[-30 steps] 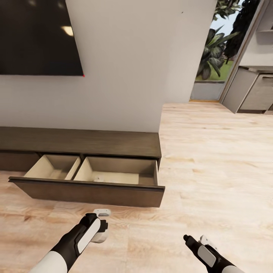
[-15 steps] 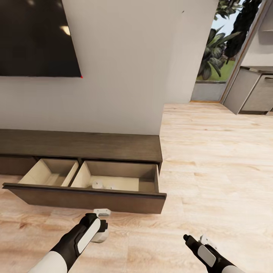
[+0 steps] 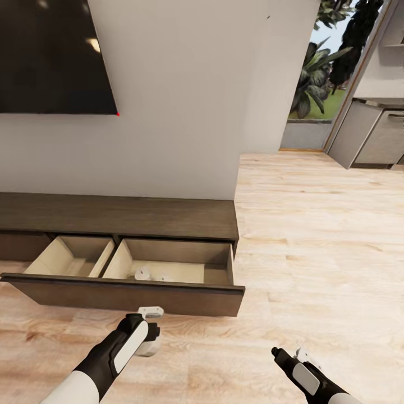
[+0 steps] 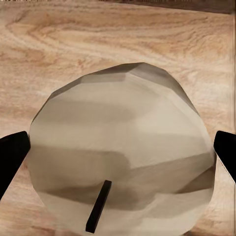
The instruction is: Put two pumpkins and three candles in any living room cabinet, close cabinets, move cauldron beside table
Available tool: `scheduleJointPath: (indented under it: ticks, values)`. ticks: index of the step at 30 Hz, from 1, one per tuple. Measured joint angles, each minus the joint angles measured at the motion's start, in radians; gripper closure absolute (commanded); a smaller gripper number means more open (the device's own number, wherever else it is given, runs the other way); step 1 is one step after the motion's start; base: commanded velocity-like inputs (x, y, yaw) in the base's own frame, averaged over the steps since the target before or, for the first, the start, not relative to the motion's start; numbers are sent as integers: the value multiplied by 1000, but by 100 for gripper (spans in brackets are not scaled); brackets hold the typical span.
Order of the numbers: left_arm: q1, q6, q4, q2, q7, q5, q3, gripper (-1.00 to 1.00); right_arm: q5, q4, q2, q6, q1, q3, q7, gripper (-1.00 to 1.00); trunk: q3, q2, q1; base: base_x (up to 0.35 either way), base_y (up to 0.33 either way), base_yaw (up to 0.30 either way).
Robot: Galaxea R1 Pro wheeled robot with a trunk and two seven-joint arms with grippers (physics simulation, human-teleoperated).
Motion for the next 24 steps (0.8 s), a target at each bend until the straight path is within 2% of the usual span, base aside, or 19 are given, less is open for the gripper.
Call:
scheduleJointPath:
  ticks: [24]
  values:
    - [0, 3, -21, 0, -7, 1, -10, 100, 1, 4, 0, -1, 0, 2, 1, -100, 72, 161, -88, 0, 0, 0]
